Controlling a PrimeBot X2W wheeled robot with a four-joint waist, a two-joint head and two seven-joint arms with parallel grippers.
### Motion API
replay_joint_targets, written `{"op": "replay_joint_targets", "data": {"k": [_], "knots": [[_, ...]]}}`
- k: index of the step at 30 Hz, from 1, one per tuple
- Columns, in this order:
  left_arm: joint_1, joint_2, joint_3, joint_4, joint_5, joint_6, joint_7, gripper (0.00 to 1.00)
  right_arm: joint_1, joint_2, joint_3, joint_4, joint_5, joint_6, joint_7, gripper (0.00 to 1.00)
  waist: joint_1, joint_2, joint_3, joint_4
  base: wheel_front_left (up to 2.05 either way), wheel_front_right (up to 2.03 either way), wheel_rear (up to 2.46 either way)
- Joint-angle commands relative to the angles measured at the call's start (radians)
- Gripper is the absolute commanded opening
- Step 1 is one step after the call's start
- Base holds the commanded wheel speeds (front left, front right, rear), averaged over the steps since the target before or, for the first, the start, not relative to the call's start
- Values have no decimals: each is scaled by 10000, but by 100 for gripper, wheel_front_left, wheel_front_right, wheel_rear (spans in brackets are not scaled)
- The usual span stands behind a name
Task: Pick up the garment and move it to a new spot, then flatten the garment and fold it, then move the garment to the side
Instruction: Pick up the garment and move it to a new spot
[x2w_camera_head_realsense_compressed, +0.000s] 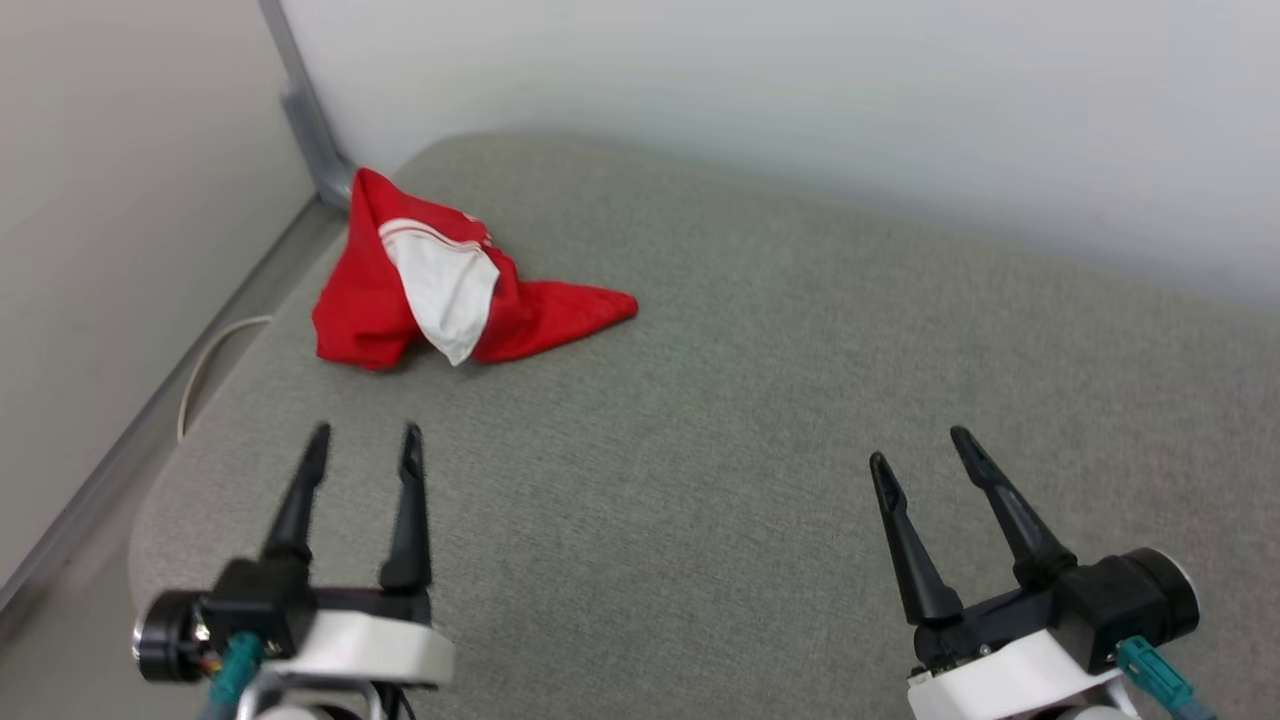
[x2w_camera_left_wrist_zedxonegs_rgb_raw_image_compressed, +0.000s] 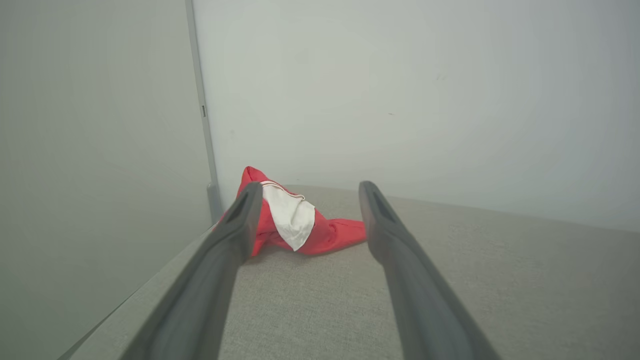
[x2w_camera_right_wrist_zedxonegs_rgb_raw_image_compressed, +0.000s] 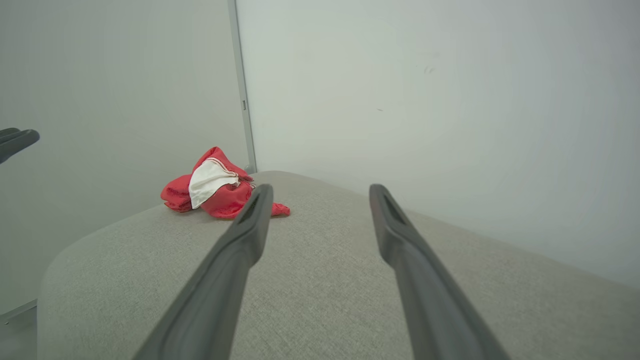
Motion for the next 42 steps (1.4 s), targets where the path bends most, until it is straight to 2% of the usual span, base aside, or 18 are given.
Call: {"op": "replay_joint_targets", "data": {"k": [1,5,8,12,18,21,25,33,34,35,36,42], "knots": [[-380,107,225,148,102,-114,-28,100,-191,13,-32,-74,-153,-7,-24,100,0,0,490,-257,0,0,0],[-1531,735,673,1496,106,-438,-28,100,-459,-72,-59,-192,-411,-7,-24,100,0,0,1255,-571,0,0,0],[-2848,1369,793,2694,-367,-768,173,100,-705,-224,-28,-293,-529,-7,-24,100,0,0,1868,-838,0,0,0],[-4440,2538,666,3983,-1187,-1018,1502,100,-965,-307,1,-385,-599,-7,-24,100,0,0,2600,-1164,0,0,0],[-6142,4292,-711,4973,-3026,-1029,3918,100,-1299,-421,-46,-469,-702,-8,-24,100,0,0,3454,-1560,0,0,0],[-6677,4873,-1220,5207,-3973,-1033,4906,100,-1382,-458,-3,-457,-741,-7,-24,100,0,0,3725,-1677,0,0,0],[-7228,5373,-1554,5507,-4713,-1033,5652,100,-1555,-468,79,-478,-780,-7,-24,100,0,0,4023,-1800,0,0,0],[-7620,5500,-1728,6590,-5134,-1036,5978,100,-1703,-460,219,-349,-798,-7,-24,100,0,0,4221,-1951,0,0,0],[-7636,5468,-1683,6669,-5153,-1025,5893,74,-1693,-449,222,-340,-798,-7,-24,100,0,0,4207,-1956,0,0,0],[-7669,5465,-1635,6737,-5155,-975,5753,23,-1678,-440,214,-331,-795,-7,-24,100,0,0,4191,-1954,0,0,0],[-7605,5479,-1745,6892,-5038,-979,5437,0,-1612,-426,153,-247,-756,-7,-24,100,0,0,4045,-1909,0,0,0],[-7615,5708,-1846,6728,-4825,-1003,4634,0,-1510,-331,189,-124,-717,-7,-24,100,0,0,3472,-1763,0,0,0]]}}
